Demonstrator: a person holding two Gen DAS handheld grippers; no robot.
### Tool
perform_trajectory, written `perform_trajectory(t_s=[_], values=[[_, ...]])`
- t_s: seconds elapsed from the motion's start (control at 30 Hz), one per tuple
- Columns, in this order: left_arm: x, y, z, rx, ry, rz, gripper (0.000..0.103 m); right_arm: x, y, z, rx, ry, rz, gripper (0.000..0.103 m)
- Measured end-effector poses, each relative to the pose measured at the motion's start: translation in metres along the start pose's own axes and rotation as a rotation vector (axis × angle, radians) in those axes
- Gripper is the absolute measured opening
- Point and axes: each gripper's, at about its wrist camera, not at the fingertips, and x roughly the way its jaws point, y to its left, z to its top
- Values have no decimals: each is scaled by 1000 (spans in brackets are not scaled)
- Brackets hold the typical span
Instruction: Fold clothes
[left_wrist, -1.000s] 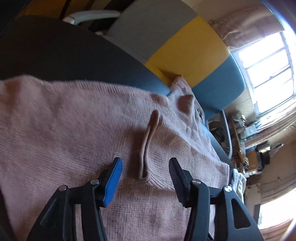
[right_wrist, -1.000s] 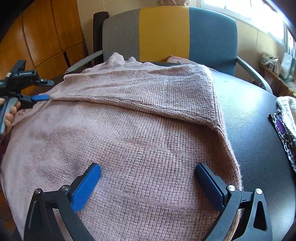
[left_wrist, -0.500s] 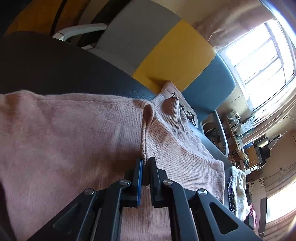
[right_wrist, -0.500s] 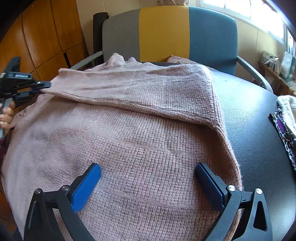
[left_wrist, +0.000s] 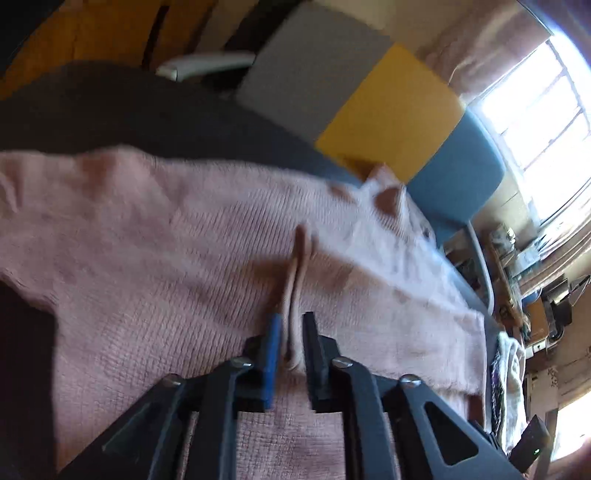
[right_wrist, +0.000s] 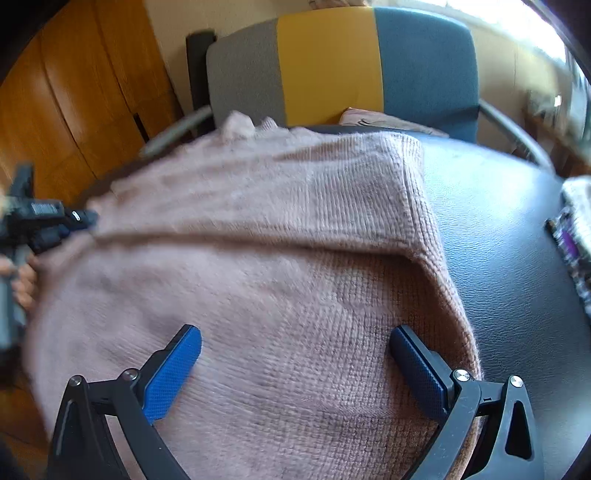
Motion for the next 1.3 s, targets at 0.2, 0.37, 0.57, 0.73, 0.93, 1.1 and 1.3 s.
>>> perform_trajectory(t_s=[0.2,0.37,0.57,0.73,0.93,1.1,1.3], values=[[6,-38,4,132,-54,-40,27,-12,-11,59,87,-155,56,103],[38,-48,-2,225,-8,27,27,25,-15,105,112,-141,40,103],[53,-18,-9,235,-29,30,27,67,-54,119,239,-81,101,103],[52,5,-7,142,-42,-52,22,72,-62,107,220,-159,155,103],[46,6,-10,116,-45,-61,18,76,-63,107,220,-163,155,103],[36,-24,4,177,3,-43,30,78,-57,111,191,-133,121,103],[43,-39,62,200,-9,-73,31,72,-37,135,98,-82,75,68]])
